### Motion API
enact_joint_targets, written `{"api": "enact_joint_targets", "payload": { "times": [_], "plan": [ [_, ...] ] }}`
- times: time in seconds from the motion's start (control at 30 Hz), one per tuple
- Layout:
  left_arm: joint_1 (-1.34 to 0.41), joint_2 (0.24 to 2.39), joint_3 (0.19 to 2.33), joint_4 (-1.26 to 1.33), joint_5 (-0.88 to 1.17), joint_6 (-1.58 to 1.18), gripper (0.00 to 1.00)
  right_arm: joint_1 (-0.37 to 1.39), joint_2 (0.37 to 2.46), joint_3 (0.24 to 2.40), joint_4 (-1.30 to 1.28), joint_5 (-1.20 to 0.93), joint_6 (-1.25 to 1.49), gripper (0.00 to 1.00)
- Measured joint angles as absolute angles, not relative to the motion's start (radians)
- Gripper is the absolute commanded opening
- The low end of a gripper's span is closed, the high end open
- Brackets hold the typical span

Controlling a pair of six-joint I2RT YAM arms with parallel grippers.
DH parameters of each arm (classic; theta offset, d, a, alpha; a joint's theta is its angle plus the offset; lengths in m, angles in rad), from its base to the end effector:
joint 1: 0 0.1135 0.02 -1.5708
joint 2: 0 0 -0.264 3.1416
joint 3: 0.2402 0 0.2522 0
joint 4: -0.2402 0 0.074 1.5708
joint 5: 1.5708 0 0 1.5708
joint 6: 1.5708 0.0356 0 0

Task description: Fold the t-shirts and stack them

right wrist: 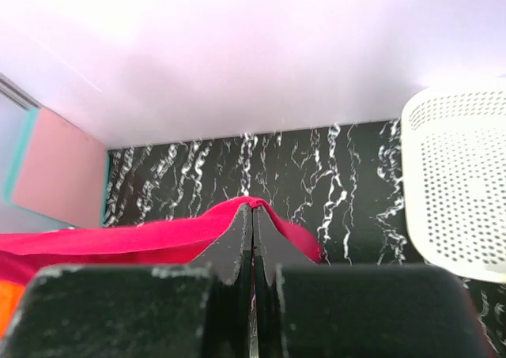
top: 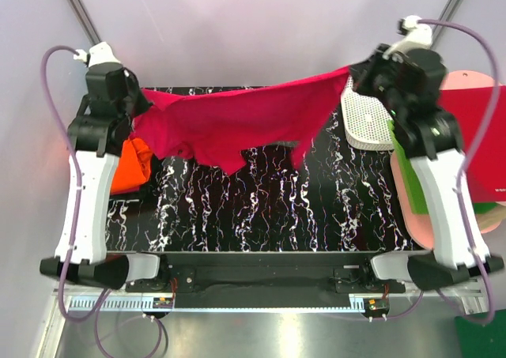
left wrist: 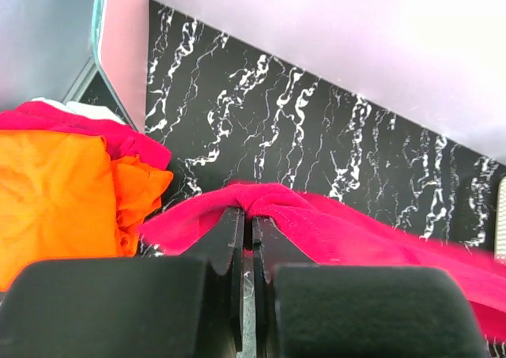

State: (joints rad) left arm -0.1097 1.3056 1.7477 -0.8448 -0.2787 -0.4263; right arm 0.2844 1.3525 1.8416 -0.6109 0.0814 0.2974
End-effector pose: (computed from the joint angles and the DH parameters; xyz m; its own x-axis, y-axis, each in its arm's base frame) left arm 0.2457 -0.0172 0.4849 -0.2942 -0.3675 -0.8823 -0.2943 0.9131 -0.2823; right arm 0.2499 0.0700 0.5260 -0.1707 0.2544 -0.9519 -0.1591 0.9463 0.2814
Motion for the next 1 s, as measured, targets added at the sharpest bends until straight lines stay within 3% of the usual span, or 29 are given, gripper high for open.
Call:
{"api": "enact_joint_targets", "payload": {
  "times": [0.33, 0.57, 0.8, 1.0],
  "plan": [
    [-0.139, 1.085, 1.847, -0.874, -0.311, -0.363, 0.0, 0.286, 1.108, 1.856, -0.784, 0.074, 0.295, 0.0],
    [-0.201, 1.104, 2.053, -0.836, -0.305, -0.305, 0.0, 0.286, 1.071, 1.872, -0.817, 0.076, 0.282, 0.0],
    [-0.148, 1.319, 2.094, -0.801, -0.18, -0.327, 0.0, 0.286, 1.146, 1.773, -0.711, 0.208, 0.249, 0.0],
    [-0.055, 1.746, 2.115, -0.834, 0.052, -0.374, 0.0, 0.257, 1.472, 1.697, -0.581, 0.22, 0.254, 0.0]
  ]
}}
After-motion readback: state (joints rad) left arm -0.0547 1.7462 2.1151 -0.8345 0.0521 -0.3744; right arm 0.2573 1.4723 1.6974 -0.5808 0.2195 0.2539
